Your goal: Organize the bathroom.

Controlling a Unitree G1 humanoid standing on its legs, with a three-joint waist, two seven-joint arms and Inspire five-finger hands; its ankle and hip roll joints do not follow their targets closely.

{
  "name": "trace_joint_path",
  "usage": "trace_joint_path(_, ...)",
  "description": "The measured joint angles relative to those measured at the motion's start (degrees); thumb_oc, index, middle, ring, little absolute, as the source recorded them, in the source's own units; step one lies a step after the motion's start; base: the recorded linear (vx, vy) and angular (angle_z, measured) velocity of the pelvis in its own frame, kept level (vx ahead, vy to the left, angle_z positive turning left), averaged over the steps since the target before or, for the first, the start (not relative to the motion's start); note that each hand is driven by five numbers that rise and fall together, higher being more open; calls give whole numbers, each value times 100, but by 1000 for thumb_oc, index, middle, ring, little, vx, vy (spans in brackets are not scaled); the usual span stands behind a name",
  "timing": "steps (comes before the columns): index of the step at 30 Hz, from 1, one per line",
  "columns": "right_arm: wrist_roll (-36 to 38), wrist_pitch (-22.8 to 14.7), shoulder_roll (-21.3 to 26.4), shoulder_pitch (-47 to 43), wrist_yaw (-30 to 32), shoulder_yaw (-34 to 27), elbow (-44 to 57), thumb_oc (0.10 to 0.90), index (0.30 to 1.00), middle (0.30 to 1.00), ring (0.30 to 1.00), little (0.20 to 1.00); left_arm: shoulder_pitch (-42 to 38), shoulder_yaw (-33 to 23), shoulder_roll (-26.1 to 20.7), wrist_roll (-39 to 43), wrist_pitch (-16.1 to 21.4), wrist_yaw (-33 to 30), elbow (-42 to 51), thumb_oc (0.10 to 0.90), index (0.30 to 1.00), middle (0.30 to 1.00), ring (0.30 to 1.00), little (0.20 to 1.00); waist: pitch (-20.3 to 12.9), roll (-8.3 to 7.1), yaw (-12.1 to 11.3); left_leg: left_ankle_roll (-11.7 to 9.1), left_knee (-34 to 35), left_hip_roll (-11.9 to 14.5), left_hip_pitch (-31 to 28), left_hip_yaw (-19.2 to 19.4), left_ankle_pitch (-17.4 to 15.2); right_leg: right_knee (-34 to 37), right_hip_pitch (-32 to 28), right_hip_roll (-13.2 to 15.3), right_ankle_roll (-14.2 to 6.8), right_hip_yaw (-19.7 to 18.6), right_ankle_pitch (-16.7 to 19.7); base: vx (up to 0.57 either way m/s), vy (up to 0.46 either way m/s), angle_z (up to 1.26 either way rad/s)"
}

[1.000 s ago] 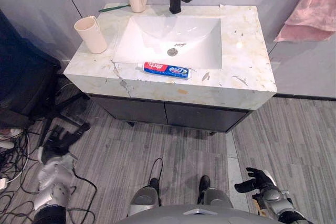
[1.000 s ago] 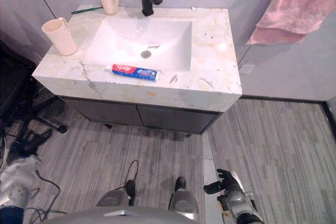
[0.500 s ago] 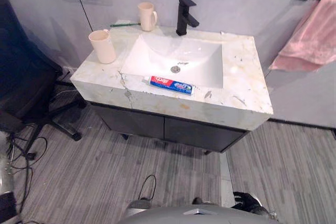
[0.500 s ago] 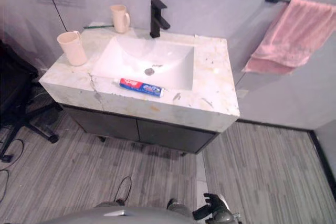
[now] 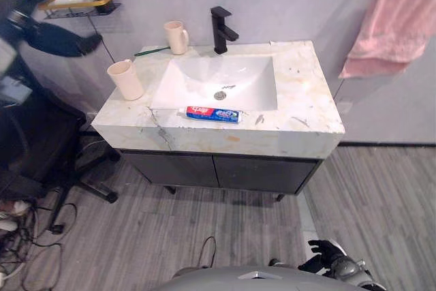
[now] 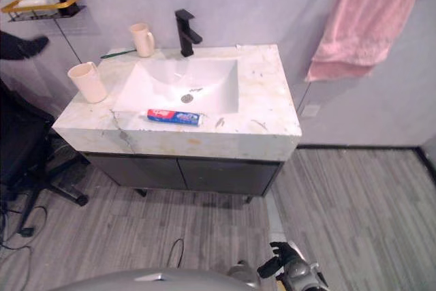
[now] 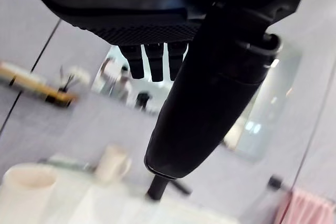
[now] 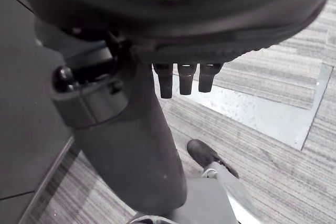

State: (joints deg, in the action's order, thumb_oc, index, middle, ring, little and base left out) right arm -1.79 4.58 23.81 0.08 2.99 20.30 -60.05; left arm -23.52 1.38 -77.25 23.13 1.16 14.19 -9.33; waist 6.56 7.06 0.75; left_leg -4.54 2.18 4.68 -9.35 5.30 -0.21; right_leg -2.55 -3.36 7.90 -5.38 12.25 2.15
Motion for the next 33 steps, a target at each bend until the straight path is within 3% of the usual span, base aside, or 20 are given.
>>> trace_joint_path(2,-4,32,117,-100,-38,187,21,800,900,900,900,900,-790,1197,7,-32,38,585,-850,800,900,900,900,900,18,108,144,-22,0,8,-10,48,16,3,3,-8,12,-8,9,-29,48,-7)
trace_joint_path(4,-2,104,127,-148,-51,271,15,800,900,900,900,900,-1687,2495,19,-89,90,1193,-1397,800,900,900,900,900,76,116,212,-43,3,12,3,65,28,2,31,-14,19,-14,13,-29,53,-2)
trace_joint_path(7,-1,118,114,-158,-56,291,18,800,900,900,900,900,-1900,2883,22,-117,225,1535,-1564,800,900,900,900,900,103,101,257,-46,21,-4,-9,99,27,4,49,-2,18,-49,13,-22,39,-4)
trace_joint_path(9,-2,137,105,-217,-55,299,18,800,900,900,900,900,-2487,3494,21,-138,244,1828,-1740,800,900,900,900,900,220,62,253,-47,20,-23,-18,122,26,-2,50,13,17,-75,14,-38,58,-5)
trace_joint_path(21,-13,228,109,-366,-30,274,-64,800,900,900,900,900,-2874,3888,28,-124,122,2691,-1704,800,900,900,900,900,367,168,364,-52,23,-23,-13,207,23,-4,98,7,9,-152,18,1,16,-3)
trace_joint_path(33,-26,213,185,-317,-22,161,-106,800,900,900,900,900,-2871,3885,240,182,-645,2681,-913,800,900,900,900,900,469,372,439,-53,22,-35,7,273,22,-28,159,12,0,-235,24,8,17,-3)
